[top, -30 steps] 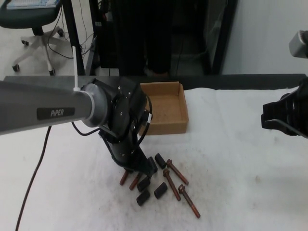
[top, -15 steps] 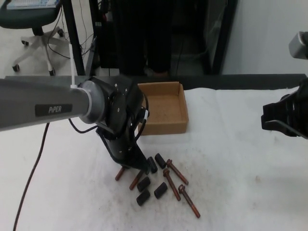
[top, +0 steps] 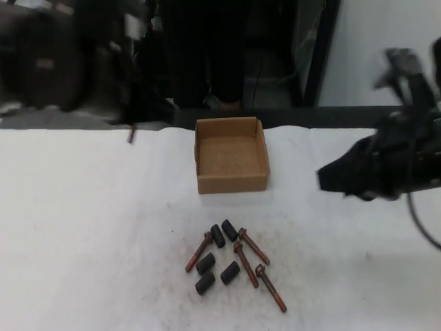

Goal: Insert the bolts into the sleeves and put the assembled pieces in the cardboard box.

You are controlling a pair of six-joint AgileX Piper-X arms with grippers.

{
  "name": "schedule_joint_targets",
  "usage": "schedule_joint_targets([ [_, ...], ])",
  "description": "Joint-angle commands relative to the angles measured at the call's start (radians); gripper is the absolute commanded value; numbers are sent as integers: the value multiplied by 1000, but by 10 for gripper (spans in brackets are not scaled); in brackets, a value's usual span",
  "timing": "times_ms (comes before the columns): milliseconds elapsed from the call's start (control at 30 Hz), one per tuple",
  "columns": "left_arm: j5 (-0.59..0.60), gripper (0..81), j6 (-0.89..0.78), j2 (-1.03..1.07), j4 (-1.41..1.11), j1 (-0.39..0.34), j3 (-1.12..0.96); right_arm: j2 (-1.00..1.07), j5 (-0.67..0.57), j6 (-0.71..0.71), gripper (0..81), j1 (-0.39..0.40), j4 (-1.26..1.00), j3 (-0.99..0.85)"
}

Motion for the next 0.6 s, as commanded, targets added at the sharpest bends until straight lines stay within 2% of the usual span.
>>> schedule_joint_targets([
  [0, 54, 0, -26, -153, -6, 12, 122, 22, 38, -67, 3, 47, -33, -6],
  [100, 142, 0, -26, -318, -6, 12, 233, 76, 113, -135, 3, 119, -48, -6],
  [200, 240, 0, -26, -471, -6, 12, 339, 141, 224, -131, 3, 166, -41, -20],
  [300, 304, 0, -31, -562, -6, 12, 431, 231, 288, -119, 3, 191, -12, -79],
  [433, 328, 0, -116, -610, -6, 12, 499, 357, 310, -59, 6, 198, 52, -228],
  [500, 328, 0, -133, -610, -6, 12, 513, 427, 310, -59, 64, 198, 90, -319],
  [567, 328, 0, -138, -610, -6, 12, 518, 495, 302, -59, 155, 198, 120, -406],
])
